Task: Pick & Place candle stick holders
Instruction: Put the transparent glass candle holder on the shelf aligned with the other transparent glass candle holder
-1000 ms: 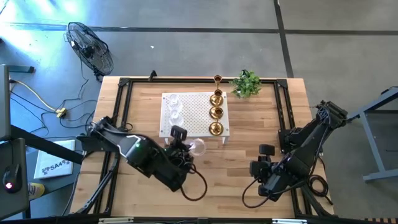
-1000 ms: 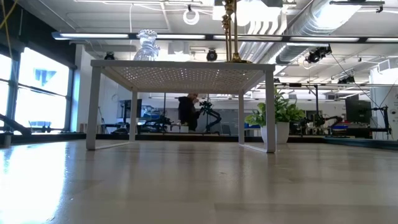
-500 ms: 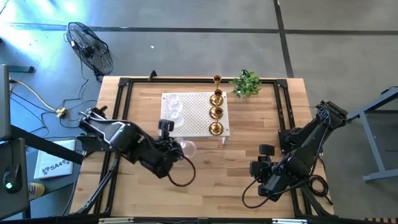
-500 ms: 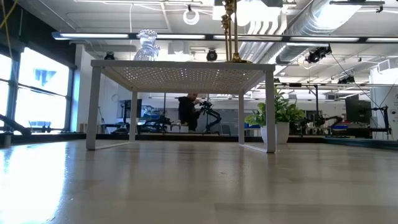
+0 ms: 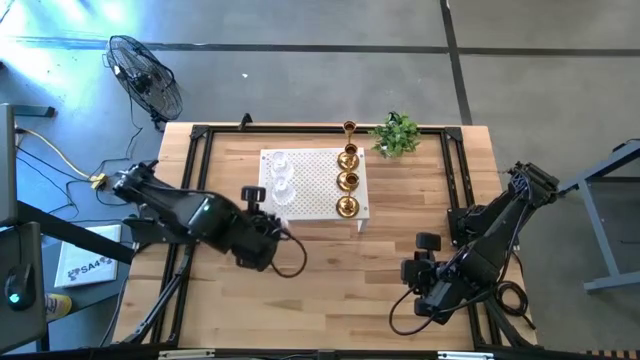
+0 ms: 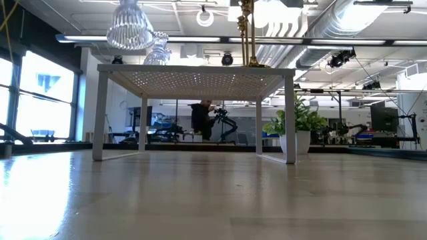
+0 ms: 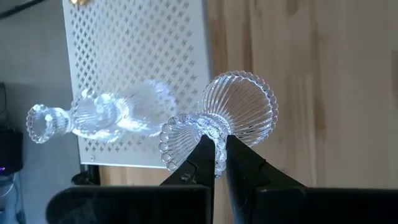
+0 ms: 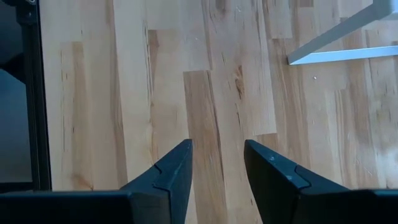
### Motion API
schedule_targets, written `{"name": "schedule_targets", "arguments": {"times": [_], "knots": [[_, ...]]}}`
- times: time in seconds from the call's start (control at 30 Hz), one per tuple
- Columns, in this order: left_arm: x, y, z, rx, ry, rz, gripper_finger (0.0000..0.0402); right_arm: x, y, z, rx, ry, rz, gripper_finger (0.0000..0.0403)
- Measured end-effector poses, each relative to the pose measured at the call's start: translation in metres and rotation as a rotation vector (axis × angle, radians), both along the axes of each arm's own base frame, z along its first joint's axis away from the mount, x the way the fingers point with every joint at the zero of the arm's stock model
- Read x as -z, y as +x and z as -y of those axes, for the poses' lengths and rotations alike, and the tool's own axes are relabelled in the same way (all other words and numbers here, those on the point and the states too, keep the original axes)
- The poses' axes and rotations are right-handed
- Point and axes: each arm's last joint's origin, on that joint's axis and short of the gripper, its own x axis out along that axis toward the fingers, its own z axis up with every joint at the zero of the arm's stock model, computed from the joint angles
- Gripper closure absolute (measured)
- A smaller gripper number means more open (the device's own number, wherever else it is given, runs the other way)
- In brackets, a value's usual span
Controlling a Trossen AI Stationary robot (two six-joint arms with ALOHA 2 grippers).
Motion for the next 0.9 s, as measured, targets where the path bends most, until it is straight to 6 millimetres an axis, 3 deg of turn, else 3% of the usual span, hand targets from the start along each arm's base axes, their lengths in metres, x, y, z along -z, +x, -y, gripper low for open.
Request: {"name": "schedule_targets", "arguments": {"times": [0.33,0.9], "knots": [[0.006,0.012,-0.033,-0.078,-0.050,-0.066,0.0393,0.000,0.000,0.000,0.016,-0.001,0.010,0.0265],[0.009,0.015,-0.032,-0.080,-0.082,-0.088,0.0394,0.000,0.000,0.000,0.013,-0.010,0.017,0.0265]]}}
